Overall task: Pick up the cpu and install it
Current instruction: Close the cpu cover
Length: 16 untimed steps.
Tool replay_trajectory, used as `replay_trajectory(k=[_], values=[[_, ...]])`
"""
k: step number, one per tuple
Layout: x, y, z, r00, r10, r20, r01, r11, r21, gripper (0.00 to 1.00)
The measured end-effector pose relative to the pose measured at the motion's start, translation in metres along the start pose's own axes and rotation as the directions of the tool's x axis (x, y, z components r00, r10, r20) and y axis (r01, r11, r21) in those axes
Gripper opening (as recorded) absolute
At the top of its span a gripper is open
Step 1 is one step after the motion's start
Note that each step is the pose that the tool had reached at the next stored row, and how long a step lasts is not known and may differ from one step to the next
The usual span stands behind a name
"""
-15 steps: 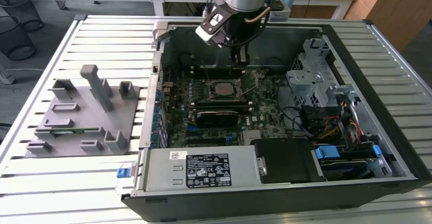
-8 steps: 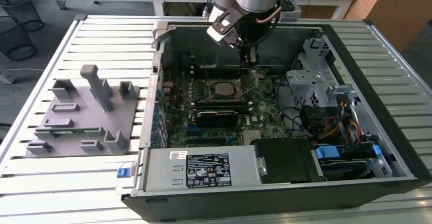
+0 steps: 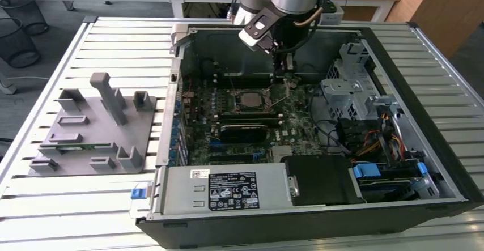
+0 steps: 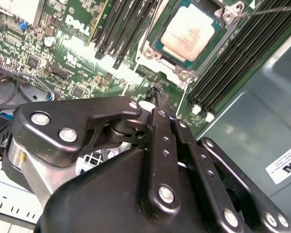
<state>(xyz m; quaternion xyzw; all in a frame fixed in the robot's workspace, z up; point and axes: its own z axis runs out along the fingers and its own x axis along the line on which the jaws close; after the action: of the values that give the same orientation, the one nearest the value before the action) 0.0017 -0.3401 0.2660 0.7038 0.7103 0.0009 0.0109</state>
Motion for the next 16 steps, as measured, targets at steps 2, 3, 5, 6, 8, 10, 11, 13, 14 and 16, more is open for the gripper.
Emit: replay_trajectory(k=[2, 3, 5, 6, 8, 10, 11, 13, 14, 16], values=[[0.0000, 0.0031, 0.0001, 1.0000, 0.000, 0.0000, 0.000, 1.0000, 0.0000, 0.11], [0.0001, 0.0047, 0.0003, 1.0000, 0.000, -0.0001, 0.000, 1.0000, 0.0000, 0.11], [0.0002, 0.0074, 0.0005, 1.0000, 0.000, 0.0000, 0.000, 1.0000, 0.0000, 0.11], [0.0003, 0.0086, 0.0006, 1.0000, 0.000, -0.0001, 0.000, 1.0000, 0.0000, 0.11], [0.0008, 0.0113, 0.0010, 1.0000, 0.000, -0.0002, 0.000, 1.0000, -0.0001, 0.11], [0.0017, 0.0144, 0.0015, 1.0000, 0.000, -0.0001, 0.000, 1.0000, 0.0000, 0.11], [0.0022, 0.0162, 0.0018, 1.0000, 0.000, 0.0000, 0.000, 1.0000, 0.0000, 0.11], [0.0028, 0.0200, 0.0025, 1.0000, 0.000, -0.0002, 0.000, 1.0000, 0.0000, 0.11], [0.0031, 0.0217, 0.0028, 1.0000, 0.000, -0.0001, 0.000, 1.0000, 0.0001, 0.11], [0.0038, 0.0249, 0.0036, 1.0000, 0.000, -0.0001, 0.000, 1.0000, 0.0004, 0.11]])
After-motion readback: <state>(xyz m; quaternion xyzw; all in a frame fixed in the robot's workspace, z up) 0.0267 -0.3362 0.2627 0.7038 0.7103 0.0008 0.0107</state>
